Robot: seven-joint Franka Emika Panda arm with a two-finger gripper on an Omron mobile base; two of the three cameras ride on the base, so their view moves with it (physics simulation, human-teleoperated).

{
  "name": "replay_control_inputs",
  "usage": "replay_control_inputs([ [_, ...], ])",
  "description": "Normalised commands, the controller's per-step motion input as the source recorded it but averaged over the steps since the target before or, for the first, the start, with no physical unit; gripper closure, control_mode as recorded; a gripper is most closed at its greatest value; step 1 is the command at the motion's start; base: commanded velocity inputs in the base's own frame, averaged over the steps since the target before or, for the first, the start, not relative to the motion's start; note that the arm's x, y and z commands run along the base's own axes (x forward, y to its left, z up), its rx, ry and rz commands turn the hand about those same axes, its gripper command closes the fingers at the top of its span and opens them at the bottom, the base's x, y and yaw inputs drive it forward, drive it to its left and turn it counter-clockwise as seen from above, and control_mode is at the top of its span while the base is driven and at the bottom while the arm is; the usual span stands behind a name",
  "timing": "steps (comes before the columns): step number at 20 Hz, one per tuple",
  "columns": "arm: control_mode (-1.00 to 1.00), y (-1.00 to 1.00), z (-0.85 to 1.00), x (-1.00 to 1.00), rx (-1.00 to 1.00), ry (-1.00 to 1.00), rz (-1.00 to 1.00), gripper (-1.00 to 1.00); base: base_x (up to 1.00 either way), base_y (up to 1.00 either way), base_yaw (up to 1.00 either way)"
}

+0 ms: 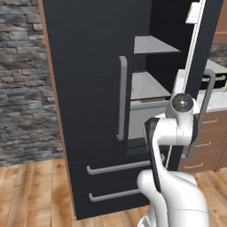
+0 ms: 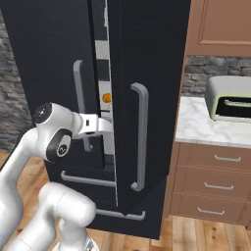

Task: Open the fridge, remove the orange, potato, and steak, and place them on any counter.

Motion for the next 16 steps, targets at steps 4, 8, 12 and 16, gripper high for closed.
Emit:
replay_control_inputs([
  [4,-1.00,0.18,0.00,0.81,-0.14,0.15,-0.20,1.00,0.00,0.00,0.00],
  [8,-1.00,0.17,0.04,0.94,-0.16,0.26,-0.42,1.00,0.00,0.00,0.00],
  [12,-1.00,0.07,0.15,0.77,-0.17,0.23,-0.42,1.00,0.00,0.00,0.00],
  [16,-1.00,-0.14,0.44,0.45,-0.13,0.19,-0.23,1.00,0.00,0.00,0.00],
])
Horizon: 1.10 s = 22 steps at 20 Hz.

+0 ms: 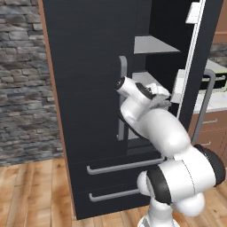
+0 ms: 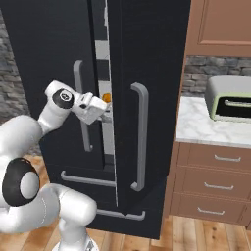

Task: Open the fridge, remove the orange, potato, and steak, and place them on any counter.

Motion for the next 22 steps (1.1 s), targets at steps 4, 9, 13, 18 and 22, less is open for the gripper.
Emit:
replay_control_inputs([
  [4,-1.00,-0.29,0.14,0.44,-0.19,0.07,-0.18,1.00,0.00,0.00,0.00],
  [9,-1.00,-0.44,-0.04,0.26,-0.23,0.00,-0.23,1.00,0.00,0.00,0.00],
  [13,-1.00,-0.90,-0.01,-0.26,-0.14,0.01,-0.29,1.00,0.00,0.00,0.00],
  [18,-1.00,-1.00,-0.04,-0.77,-0.05,0.02,-0.28,1.00,0.00,0.00,0.00],
  [22,-1.00,-1.00,-0.02,-0.96,0.00,0.00,-0.28,1.00,0.00,0.00,0.00],
])
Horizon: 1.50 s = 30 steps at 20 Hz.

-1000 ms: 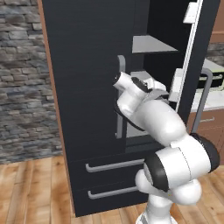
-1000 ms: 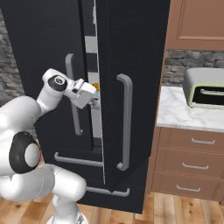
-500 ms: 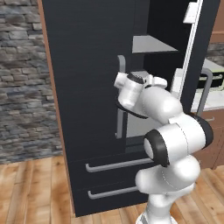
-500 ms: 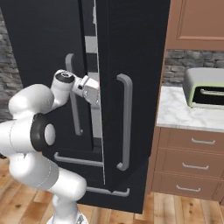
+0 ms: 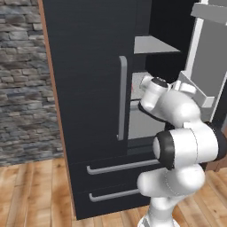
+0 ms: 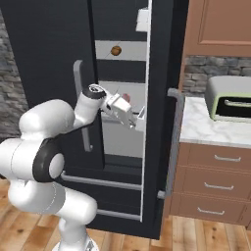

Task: Open the fridge, remove the orange, potato, and steak, and place them on any counter.

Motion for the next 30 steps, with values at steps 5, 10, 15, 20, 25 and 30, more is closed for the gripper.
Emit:
replay_control_inputs([
  [5,-1.00,-0.80,0.01,-0.80,0.05,-0.07,-0.25,1.00,0.00,0.00,0.00],
  [10,-1.00,0.44,0.24,-0.40,0.04,-0.19,0.03,1.00,0.00,0.00,0.00],
  [15,-1.00,1.00,0.11,-0.13,0.03,-0.31,0.28,1.00,0.00,0.00,0.00],
  [20,-1.00,1.00,0.01,-0.07,0.12,-0.31,0.39,1.00,0.00,0.00,0.00],
  [25,-1.00,1.00,0.03,0.00,0.25,-0.25,0.41,1.00,0.00,0.00,0.00],
  [30,-1.00,0.98,0.05,0.01,0.32,-0.23,0.37,1.00,0.00,0.00,0.00],
])
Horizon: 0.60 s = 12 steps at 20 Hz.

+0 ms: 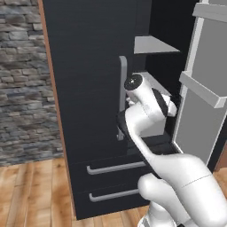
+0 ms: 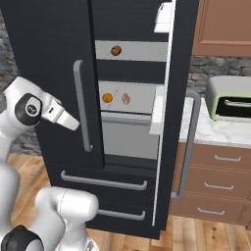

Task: Open the fridge, remove the orange, potato, and steak, and place them on any counter.

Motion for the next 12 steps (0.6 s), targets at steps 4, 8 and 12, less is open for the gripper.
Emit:
replay_control_inputs([
  [4,-1.00,0.64,0.00,0.26,0.35,-0.16,0.41,1.00,0.00,0.00,0.00],
  [8,-1.00,0.24,0.00,0.79,0.30,-0.11,0.50,1.00,0.00,0.00,0.00],
  [12,-1.00,0.12,-0.06,0.69,0.17,-0.04,0.39,1.00,0.00,0.00,0.00],
])
